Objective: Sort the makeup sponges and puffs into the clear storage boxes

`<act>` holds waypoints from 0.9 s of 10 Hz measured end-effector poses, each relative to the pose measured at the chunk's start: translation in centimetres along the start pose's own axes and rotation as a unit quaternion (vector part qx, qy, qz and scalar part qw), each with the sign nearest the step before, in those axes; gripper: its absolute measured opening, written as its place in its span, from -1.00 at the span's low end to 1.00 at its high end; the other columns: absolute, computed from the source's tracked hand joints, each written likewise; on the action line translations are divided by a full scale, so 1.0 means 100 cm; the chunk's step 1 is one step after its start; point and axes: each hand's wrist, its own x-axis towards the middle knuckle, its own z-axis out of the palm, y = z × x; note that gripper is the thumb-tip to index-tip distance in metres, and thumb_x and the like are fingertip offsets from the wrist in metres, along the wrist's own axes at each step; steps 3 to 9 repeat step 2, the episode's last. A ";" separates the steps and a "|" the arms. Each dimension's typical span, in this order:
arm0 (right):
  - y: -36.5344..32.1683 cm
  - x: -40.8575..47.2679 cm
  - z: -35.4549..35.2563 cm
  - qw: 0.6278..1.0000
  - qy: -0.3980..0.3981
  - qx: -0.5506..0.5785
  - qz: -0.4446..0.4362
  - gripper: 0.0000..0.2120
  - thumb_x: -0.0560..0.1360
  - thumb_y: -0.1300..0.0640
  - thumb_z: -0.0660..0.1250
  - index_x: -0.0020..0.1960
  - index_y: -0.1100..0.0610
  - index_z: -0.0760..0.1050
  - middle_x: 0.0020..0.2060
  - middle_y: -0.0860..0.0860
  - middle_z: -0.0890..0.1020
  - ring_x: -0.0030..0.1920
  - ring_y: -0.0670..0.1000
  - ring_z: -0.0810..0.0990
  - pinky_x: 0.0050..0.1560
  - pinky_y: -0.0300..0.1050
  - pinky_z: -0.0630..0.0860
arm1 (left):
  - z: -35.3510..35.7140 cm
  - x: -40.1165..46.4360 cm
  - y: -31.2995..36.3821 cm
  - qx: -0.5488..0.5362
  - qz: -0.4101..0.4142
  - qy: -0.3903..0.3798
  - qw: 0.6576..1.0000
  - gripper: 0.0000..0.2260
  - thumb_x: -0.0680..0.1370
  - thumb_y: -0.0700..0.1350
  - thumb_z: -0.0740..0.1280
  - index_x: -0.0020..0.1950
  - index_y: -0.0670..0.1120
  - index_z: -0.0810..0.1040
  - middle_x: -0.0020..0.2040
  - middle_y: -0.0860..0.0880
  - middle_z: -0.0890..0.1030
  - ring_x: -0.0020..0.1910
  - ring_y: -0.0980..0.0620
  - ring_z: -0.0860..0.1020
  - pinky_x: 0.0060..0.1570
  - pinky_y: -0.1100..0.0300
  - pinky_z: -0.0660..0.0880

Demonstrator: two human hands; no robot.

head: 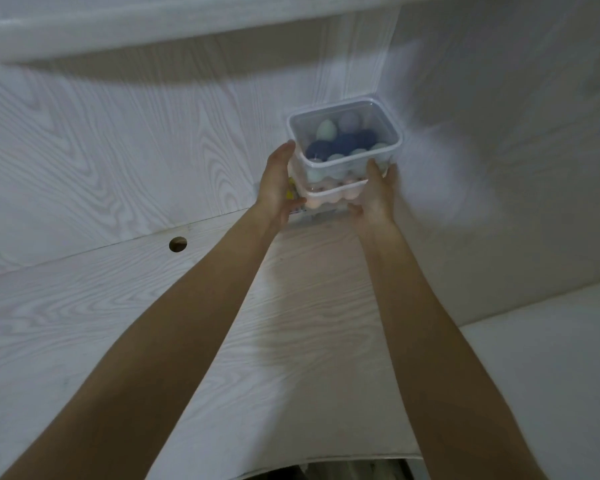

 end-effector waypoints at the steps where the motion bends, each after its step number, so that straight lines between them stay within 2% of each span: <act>1: -0.006 -0.022 -0.008 0.999 -0.020 -0.039 -0.004 -0.58 0.58 0.12 0.18 0.42 0.03 0.25 0.25 0.07 0.52 0.18 0.13 0.55 0.12 0.12 0.53 | -0.013 -0.017 -0.003 0.003 0.004 -0.001 1.000 -0.80 0.63 0.02 0.13 0.04 -0.04 0.48 -0.21 0.10 0.48 -0.35 0.20 0.50 -0.45 0.30 0.51; 2: -0.009 -0.060 -0.013 0.995 -0.038 -0.076 -0.057 -0.75 0.56 0.16 0.21 0.23 0.07 0.41 0.06 0.00 0.56 0.03 0.01 0.57 0.00 -0.12 0.49 | -0.032 -0.035 -0.004 0.007 0.067 0.057 0.996 -0.72 0.61 -0.02 0.15 0.26 -0.10 0.46 0.07 0.02 0.54 -0.08 0.10 0.53 -0.26 0.27 0.54; 9: -0.009 -0.060 -0.013 0.995 -0.038 -0.076 -0.057 -0.75 0.56 0.16 0.21 0.23 0.07 0.41 0.06 0.00 0.56 0.03 0.01 0.57 0.00 -0.12 0.49 | -0.032 -0.035 -0.004 0.007 0.067 0.057 0.996 -0.72 0.61 -0.02 0.15 0.26 -0.10 0.46 0.07 0.02 0.54 -0.08 0.10 0.53 -0.26 0.27 0.54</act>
